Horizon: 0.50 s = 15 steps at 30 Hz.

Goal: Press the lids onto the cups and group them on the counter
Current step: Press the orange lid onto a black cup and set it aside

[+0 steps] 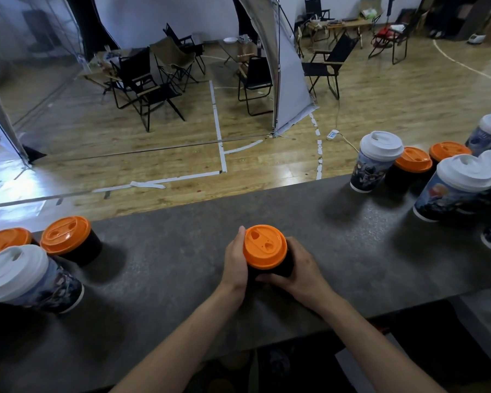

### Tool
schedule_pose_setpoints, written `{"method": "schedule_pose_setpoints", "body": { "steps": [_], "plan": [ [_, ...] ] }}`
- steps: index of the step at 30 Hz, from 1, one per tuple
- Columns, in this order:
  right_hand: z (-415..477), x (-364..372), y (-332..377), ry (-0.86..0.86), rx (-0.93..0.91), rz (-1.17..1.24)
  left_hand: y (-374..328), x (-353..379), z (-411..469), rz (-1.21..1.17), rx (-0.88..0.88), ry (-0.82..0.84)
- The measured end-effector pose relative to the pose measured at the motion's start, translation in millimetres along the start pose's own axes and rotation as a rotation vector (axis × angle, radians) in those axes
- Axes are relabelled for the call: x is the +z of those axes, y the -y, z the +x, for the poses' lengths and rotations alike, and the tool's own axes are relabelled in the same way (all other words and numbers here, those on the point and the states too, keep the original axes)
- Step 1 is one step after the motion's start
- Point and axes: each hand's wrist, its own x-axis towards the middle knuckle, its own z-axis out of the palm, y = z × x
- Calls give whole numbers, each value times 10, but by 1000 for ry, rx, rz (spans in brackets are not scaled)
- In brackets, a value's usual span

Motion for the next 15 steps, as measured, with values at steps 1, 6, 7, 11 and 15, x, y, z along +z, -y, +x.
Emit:
{"method": "schedule_pose_setpoints", "body": {
  "steps": [1, 6, 7, 11, 15],
  "plan": [
    [1, -12, 1, 9, -7, -2, -20, -30, 26, -1, -18, 41],
    [-20, 11, -8, 29, -12, 8, -80, -1, 2, 48, 68, -25],
    [-17, 22, -3, 24, -5, 18, -36, 22, -16, 55, 93, -57],
    [-4, -25, 9, 18, 0, 31, 51, 44, -51, 24, 80, -71],
    [-13, -46, 9, 45, -8, 44, -32, -23, 61, -3, 21, 112]
  ]
}}
